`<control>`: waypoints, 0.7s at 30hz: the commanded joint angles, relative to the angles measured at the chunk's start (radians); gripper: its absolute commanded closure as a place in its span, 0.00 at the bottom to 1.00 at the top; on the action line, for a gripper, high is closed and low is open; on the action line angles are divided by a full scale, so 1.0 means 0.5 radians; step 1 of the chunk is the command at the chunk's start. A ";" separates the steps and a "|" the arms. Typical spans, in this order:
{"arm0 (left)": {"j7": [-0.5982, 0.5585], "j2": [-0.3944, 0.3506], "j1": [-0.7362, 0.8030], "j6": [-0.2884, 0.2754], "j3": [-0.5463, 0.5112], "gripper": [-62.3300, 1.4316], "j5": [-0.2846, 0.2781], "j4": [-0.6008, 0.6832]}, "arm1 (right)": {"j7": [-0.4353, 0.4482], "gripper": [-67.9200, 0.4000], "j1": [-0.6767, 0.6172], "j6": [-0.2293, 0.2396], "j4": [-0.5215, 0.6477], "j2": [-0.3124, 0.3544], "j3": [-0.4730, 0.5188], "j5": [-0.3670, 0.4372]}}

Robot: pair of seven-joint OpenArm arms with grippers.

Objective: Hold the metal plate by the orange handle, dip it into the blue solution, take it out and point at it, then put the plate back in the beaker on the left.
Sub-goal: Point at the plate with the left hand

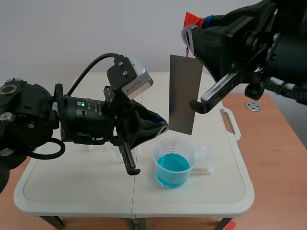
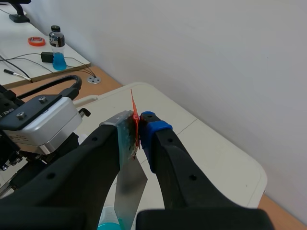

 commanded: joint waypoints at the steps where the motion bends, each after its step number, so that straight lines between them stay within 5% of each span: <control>1: -0.020 0.011 -0.012 -0.009 0.004 0.92 -0.014 0.018 | 0.037 0.97 0.008 0.011 0.030 0.005 0.005 0.029; 12: -0.019 -0.014 -0.004 0.001 -0.016 0.92 0.036 0.018 | 0.037 0.97 0.013 0.011 0.030 0.005 0.005 0.029; 21: -0.188 -0.307 0.349 0.137 -0.402 0.92 0.045 0.099 | 0.037 0.97 0.013 0.011 0.030 0.005 0.004 0.030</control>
